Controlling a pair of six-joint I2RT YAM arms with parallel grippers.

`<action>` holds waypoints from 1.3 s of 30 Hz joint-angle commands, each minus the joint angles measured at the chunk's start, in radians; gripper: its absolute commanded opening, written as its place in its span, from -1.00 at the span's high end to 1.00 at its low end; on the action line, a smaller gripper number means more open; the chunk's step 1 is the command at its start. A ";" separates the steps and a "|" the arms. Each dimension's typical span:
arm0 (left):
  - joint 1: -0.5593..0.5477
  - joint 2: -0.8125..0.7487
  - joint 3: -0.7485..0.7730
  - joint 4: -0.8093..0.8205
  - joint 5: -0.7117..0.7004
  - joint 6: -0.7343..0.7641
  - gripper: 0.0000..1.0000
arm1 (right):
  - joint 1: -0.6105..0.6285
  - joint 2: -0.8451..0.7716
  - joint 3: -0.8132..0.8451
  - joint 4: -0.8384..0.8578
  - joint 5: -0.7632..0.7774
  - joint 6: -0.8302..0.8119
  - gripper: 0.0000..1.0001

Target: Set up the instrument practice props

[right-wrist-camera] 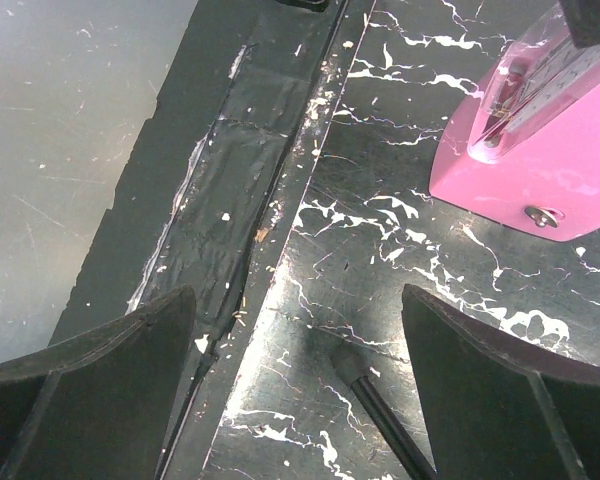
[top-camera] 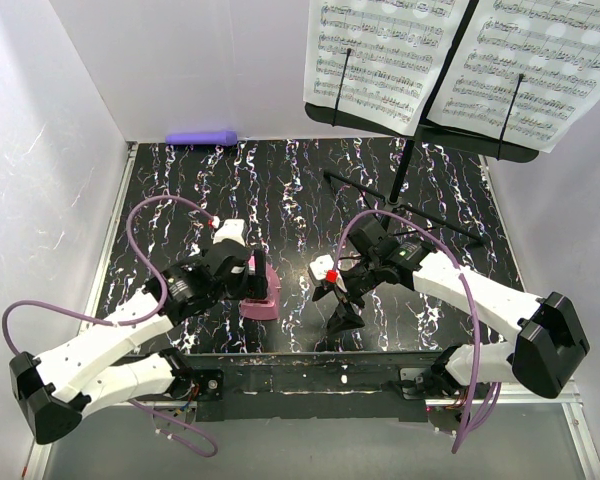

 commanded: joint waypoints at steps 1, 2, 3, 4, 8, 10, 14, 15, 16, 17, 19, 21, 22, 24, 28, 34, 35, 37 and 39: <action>-0.004 0.028 0.037 -0.019 -0.015 0.025 -0.60 | -0.004 -0.012 0.001 0.002 -0.038 -0.018 -0.83; -0.004 0.037 0.043 -0.011 -0.022 0.028 -0.61 | -0.004 -0.013 0.001 0.002 -0.038 -0.017 -0.83; -0.004 0.042 0.046 -0.003 -0.028 0.029 -0.62 | -0.005 -0.010 0.000 0.002 -0.037 -0.018 -0.83; -0.004 0.048 0.052 0.006 -0.031 0.032 -0.62 | -0.005 -0.012 -0.002 0.001 -0.037 -0.017 -0.83; -0.004 0.085 0.072 0.035 -0.044 0.035 -0.63 | -0.005 -0.009 -0.002 0.002 -0.037 -0.018 -0.83; -0.004 0.103 0.075 0.041 -0.048 0.035 -0.62 | -0.004 -0.009 0.000 0.001 -0.037 -0.020 -0.84; -0.004 0.123 0.065 0.049 -0.048 0.040 -0.26 | -0.005 -0.015 -0.005 0.002 -0.035 -0.020 -0.83; -0.002 0.122 0.062 0.049 -0.045 0.046 -0.06 | -0.007 -0.018 -0.005 0.002 -0.035 -0.020 -0.83; -0.002 0.117 0.057 0.050 -0.036 0.055 0.09 | -0.010 -0.019 -0.006 0.004 -0.035 -0.020 -0.83; -0.002 0.108 0.054 0.055 -0.030 0.071 0.23 | -0.011 -0.021 -0.006 0.004 -0.037 -0.020 -0.83; -0.004 0.090 0.048 0.076 -0.004 0.133 0.41 | -0.019 -0.024 -0.003 0.004 -0.041 -0.021 -0.83; -0.002 0.064 0.034 0.119 0.078 0.266 0.55 | -0.033 -0.026 -0.002 0.014 -0.054 -0.009 -0.84; -0.002 0.044 0.020 0.148 0.112 0.345 0.59 | -0.040 -0.023 0.003 0.025 -0.058 0.008 -0.83; -0.002 0.018 -0.003 0.187 0.194 0.507 0.65 | -0.060 -0.018 0.001 0.066 -0.058 0.052 -0.82; -0.001 0.017 -0.003 0.187 0.275 0.759 0.78 | -0.070 0.008 -0.008 0.146 -0.028 0.084 -0.80; -0.001 -0.002 -0.018 0.225 0.390 0.925 0.82 | -0.068 0.042 -0.006 0.278 0.003 0.107 -0.79; 0.001 -0.007 -0.027 0.236 0.402 0.942 0.83 | -0.070 0.056 0.012 0.293 0.011 0.106 -0.79; 0.003 -0.009 -0.038 0.253 0.424 0.968 0.84 | -0.070 0.094 0.055 0.307 0.014 0.104 -0.80; 0.009 -0.013 -0.046 0.268 0.433 0.974 0.84 | -0.065 0.144 0.107 0.318 -0.001 0.127 -0.79</action>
